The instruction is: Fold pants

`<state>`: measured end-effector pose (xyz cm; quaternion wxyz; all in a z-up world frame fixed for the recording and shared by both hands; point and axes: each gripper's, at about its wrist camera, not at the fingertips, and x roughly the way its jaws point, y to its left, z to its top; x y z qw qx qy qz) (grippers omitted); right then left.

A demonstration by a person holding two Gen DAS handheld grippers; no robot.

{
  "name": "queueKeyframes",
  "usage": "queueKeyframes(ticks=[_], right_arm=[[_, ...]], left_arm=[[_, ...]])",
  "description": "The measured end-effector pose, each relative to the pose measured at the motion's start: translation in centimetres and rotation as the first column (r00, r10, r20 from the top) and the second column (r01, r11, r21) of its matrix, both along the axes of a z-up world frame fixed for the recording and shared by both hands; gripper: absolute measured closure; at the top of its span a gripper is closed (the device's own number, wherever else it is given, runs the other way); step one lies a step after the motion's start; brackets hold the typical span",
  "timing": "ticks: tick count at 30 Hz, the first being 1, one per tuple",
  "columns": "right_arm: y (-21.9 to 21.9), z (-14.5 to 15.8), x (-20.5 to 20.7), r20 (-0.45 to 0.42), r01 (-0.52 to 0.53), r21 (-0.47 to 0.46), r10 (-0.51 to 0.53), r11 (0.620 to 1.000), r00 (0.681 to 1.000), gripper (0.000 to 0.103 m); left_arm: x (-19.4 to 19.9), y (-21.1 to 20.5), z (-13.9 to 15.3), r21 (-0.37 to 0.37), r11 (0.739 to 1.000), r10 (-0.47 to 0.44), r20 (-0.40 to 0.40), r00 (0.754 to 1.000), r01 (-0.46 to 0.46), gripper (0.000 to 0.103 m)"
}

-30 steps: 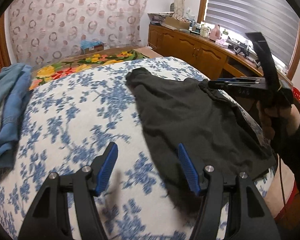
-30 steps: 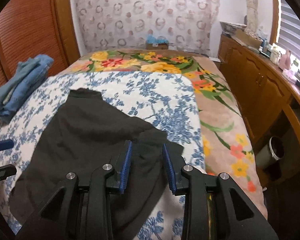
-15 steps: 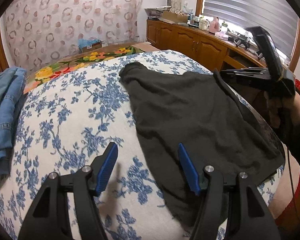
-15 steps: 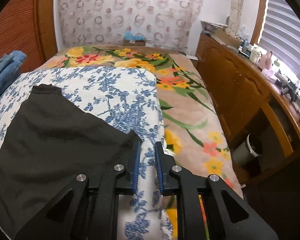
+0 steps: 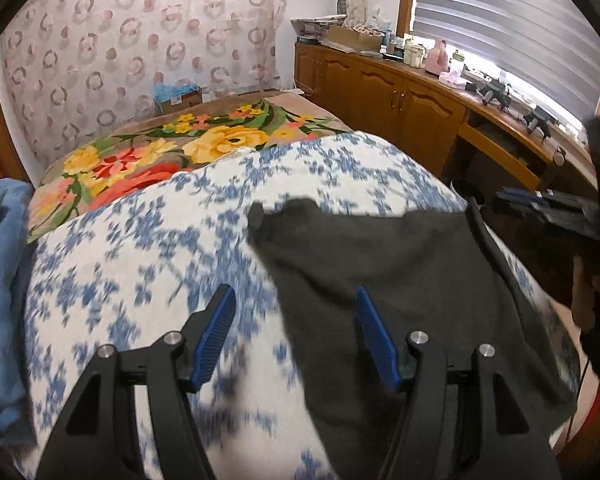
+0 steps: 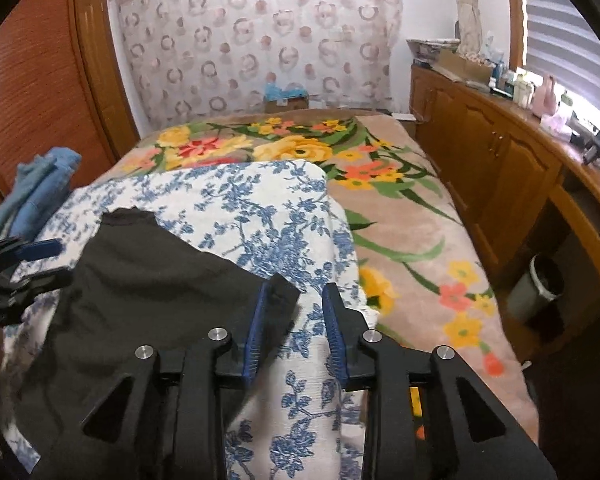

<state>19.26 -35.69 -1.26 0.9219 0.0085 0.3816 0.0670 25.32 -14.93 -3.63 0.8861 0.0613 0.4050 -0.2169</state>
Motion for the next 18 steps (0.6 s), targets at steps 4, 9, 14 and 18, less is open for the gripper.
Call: queueKeyframes(ticks=[4, 9, 14, 18], right_arm=[[0.1, 0.3, 0.3, 0.007, 0.001, 0.007, -0.001, 1.000, 1.000, 0.075], [0.1, 0.2, 0.7, -0.017, -0.019, 0.015, 0.019, 1.000, 1.000, 0.075], [0.4, -0.9, 1.2, -0.054, -0.037, 0.008, 0.037, 0.999, 0.998, 0.075], [0.5, -2.0, 1.7, -0.084, -0.043, -0.011, 0.042, 0.999, 0.996, 0.077]], left_arm=[[2.6, -1.0, -0.1, -0.003, 1.000, -0.015, -0.009, 1.000, 0.015, 0.041], [5.2, -1.7, -0.9, -0.008, 1.000, -0.012, -0.037, 0.999, 0.011, 0.048], [6.6, -2.4, -1.9, 0.012, 1.000, -0.004, -0.052, 0.999, 0.004, 0.052], [6.8, -2.5, -2.5, 0.001, 1.000, -0.030, -0.063, 0.998, 0.030, 0.068]])
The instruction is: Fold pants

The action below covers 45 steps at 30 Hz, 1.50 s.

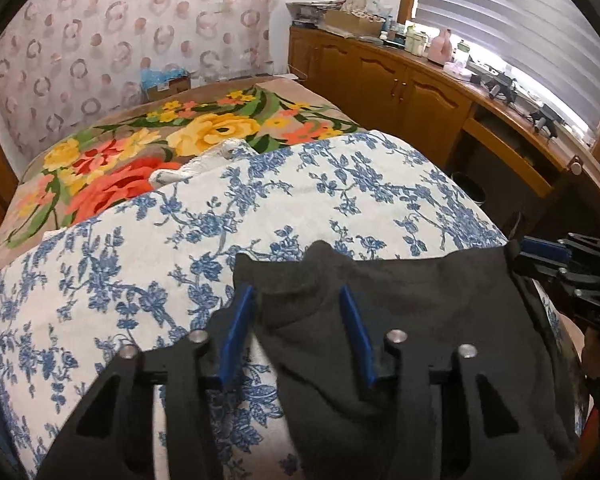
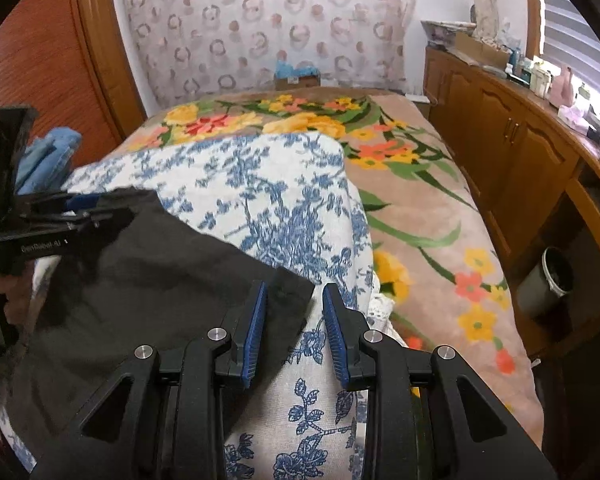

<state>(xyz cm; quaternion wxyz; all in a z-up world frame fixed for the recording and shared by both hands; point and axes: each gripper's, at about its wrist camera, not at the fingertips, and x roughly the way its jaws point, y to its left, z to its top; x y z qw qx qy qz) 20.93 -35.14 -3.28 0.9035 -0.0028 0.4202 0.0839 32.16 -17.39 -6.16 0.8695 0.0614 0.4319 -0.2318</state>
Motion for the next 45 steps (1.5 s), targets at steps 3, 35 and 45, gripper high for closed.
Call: queueKeyframes(ticks=[3, 35, 45], right_arm=[[0.2, -0.1, -0.1, 0.017, -0.012, 0.004, 0.012, 1.000, 1.000, 0.094], [2.6, 2.9, -3.1, 0.117, -0.024, -0.016, 0.025, 1.000, 0.993, 0.093], [6.2, 3.9, -8.2, 0.138, -0.095, -0.007, 0.095, 0.995, 0.986, 0.091]], left_arm=[[-0.3, 0.4, 0.0, -0.021, 1.000, -0.006, 0.007, 1.000, 0.006, 0.087], [-5.1, 3.0, 3.6, 0.037, 0.999, -0.019, 0.127, 0.992, 0.015, 0.055], [-10.4, 4.1, 4.9, -0.002, 0.999, -0.053, 0.139, 0.989, 0.054, 0.040]])
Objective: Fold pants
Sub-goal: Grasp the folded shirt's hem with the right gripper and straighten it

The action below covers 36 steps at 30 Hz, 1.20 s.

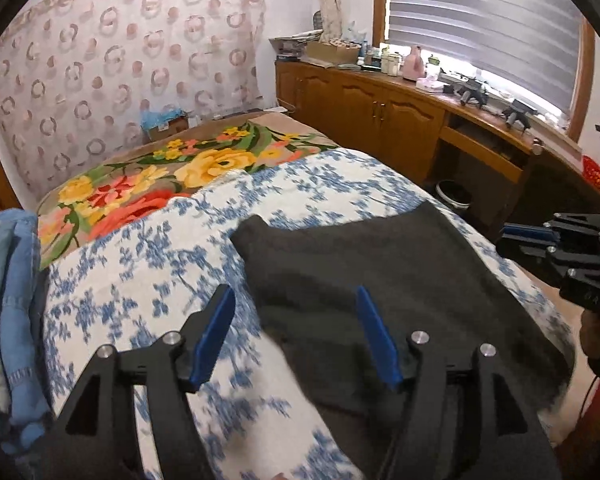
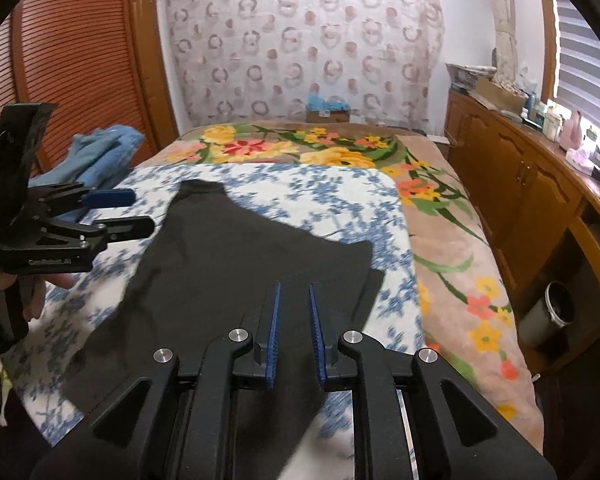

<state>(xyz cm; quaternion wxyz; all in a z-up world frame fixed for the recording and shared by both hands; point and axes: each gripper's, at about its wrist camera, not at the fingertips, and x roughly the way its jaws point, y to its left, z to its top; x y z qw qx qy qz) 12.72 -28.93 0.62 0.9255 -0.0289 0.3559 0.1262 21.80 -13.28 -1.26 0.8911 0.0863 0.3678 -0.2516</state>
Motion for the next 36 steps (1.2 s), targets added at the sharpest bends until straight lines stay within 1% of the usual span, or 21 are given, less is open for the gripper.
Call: queueKeyframes(ticks=[4, 6, 8, 14, 16, 20, 23, 24, 27, 29, 31, 32, 34, 35, 36], right_arm=[[1.0, 0.3, -1.9, 0.007, -0.014, 0.010, 0.014, 1.000, 1.000, 0.090], [1.4, 0.2, -2.9, 0.008, -0.020, 0.009, 0.020, 1.000, 1.000, 0.090], [1.8, 0.0, -3.8, 0.005, -0.026, 0.008, 0.026, 1.000, 1.000, 0.089], [2.4, -0.8, -5.4, -0.005, -0.031, 0.013, 0.031, 0.999, 0.999, 0.088], [2.4, -1.0, -5.9, -0.009, -0.028, 0.024, 0.029, 0.999, 1.000, 0.088], [2.4, -1.3, -6.8, -0.013, -0.020, 0.035, 0.020, 0.999, 1.000, 0.087], [2.3, -1.5, -7.4, -0.018, -0.015, 0.042, 0.016, 0.999, 1.000, 0.083], [2.3, -1.6, -7.6, -0.019, -0.014, 0.042, 0.015, 0.999, 1.000, 0.083], [2.4, -1.7, -8.0, -0.020, -0.014, 0.037, 0.015, 0.999, 1.000, 0.082], [2.5, -1.8, -8.2, -0.024, -0.017, 0.036, 0.018, 0.999, 1.000, 0.082], [2.6, -1.9, -8.7, -0.024, -0.020, 0.029, 0.021, 0.999, 0.999, 0.082], [2.6, -1.9, -8.9, -0.025, -0.021, 0.030, 0.022, 0.999, 0.999, 0.082], [2.5, -2.0, -9.2, -0.030, -0.018, 0.037, 0.020, 0.999, 0.999, 0.082], [2.4, -2.1, -9.4, -0.031, -0.015, 0.041, 0.016, 0.999, 0.999, 0.082], [2.3, -2.1, -9.5, -0.032, -0.012, 0.044, 0.013, 0.999, 0.999, 0.082]], left_arm=[[-2.3, 0.2, -0.1, -0.002, 1.000, -0.011, -0.009, 1.000, 0.011, 0.040], [-3.4, 0.3, -0.3, 0.010, 1.000, -0.005, -0.007, 1.000, 0.005, 0.040], [-4.5, 0.7, -0.5, 0.006, 1.000, 0.007, -0.007, 1.000, -0.007, 0.040], [-7.0, 1.8, -1.9, -0.010, 0.999, 0.044, -0.059, 0.997, -0.045, 0.040], [-7.6, 2.2, -2.2, -0.013, 0.998, 0.060, -0.064, 0.996, -0.061, 0.040], [-9.2, 3.1, -2.5, -0.015, 0.997, 0.079, -0.061, 0.995, -0.080, 0.040], [-10.4, 3.3, -2.7, -0.009, 0.997, 0.073, -0.048, 0.996, -0.073, 0.040], [-10.5, 3.4, -2.8, -0.008, 0.997, 0.071, -0.045, 0.996, -0.072, 0.043], [-11.2, 3.3, -3.0, -0.001, 0.998, 0.065, -0.050, 0.997, -0.065, 0.047], [-11.7, 3.1, -3.1, -0.004, 0.999, 0.050, -0.049, 0.998, -0.051, 0.053], [-12.3, 2.9, -3.1, 0.005, 0.999, 0.043, -0.043, 0.998, -0.042, 0.062], [-12.6, 2.8, -3.2, 0.007, 0.999, 0.038, -0.041, 0.998, -0.037, 0.069], [-13.1, 2.8, -3.2, -0.006, 1.000, 0.030, -0.046, 0.998, -0.030, 0.072], [-13.4, 2.8, -3.3, -0.010, 1.000, 0.027, -0.047, 0.999, -0.027, 0.081], [-13.6, 2.7, -3.3, -0.007, 1.000, 0.025, -0.047, 0.999, -0.025, 0.084]])
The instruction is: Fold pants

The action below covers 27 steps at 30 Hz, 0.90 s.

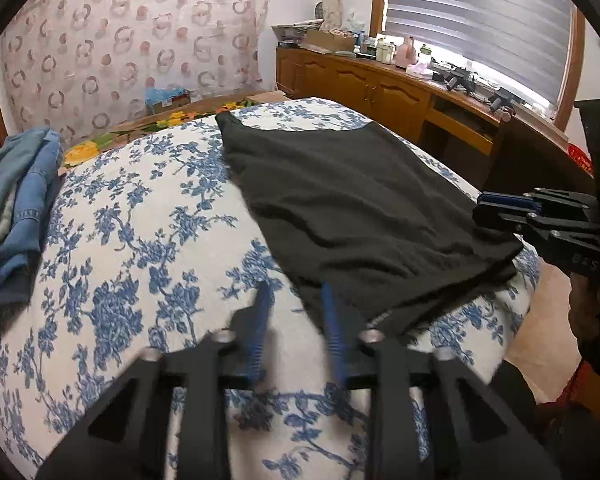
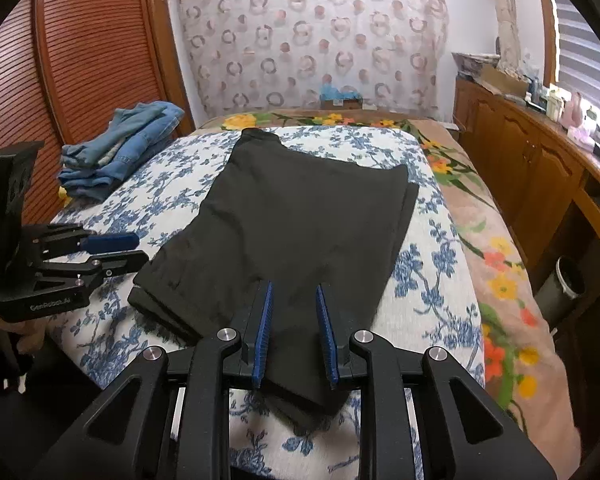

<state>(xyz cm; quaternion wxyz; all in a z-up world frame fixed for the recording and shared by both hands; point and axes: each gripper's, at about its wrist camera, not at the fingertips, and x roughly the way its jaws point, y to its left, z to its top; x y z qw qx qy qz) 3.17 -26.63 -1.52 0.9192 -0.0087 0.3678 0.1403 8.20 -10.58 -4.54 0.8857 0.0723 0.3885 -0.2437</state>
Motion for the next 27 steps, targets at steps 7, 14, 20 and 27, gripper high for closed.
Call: queueKeyframes(ticks=[7, 14, 20, 27], right_arm=[[-0.4, -0.3, -0.8, -0.011, 0.015, 0.011, -0.015, 1.000, 1.000, 0.082], [-0.5, -0.6, -1.6, -0.017, 0.020, 0.011, -0.020, 1.000, 1.000, 0.082], [-0.8, -1.2, -2.0, -0.027, 0.029, 0.016, -0.028, 0.999, 0.999, 0.082], [-0.8, -1.2, -2.0, -0.026, 0.028, 0.016, -0.028, 0.999, 0.999, 0.082]], left_arm=[[-1.1, 0.3, 0.2, -0.021, 1.000, -0.008, -0.012, 1.000, 0.007, 0.085], [-1.5, 0.6, 0.1, -0.035, 0.999, -0.003, -0.031, 1.000, 0.002, 0.083], [-1.6, 0.4, -0.2, -0.022, 1.000, -0.012, -0.032, 0.999, 0.012, 0.056], [-1.6, 0.4, -0.2, -0.041, 0.999, -0.030, -0.031, 0.999, 0.029, 0.040]])
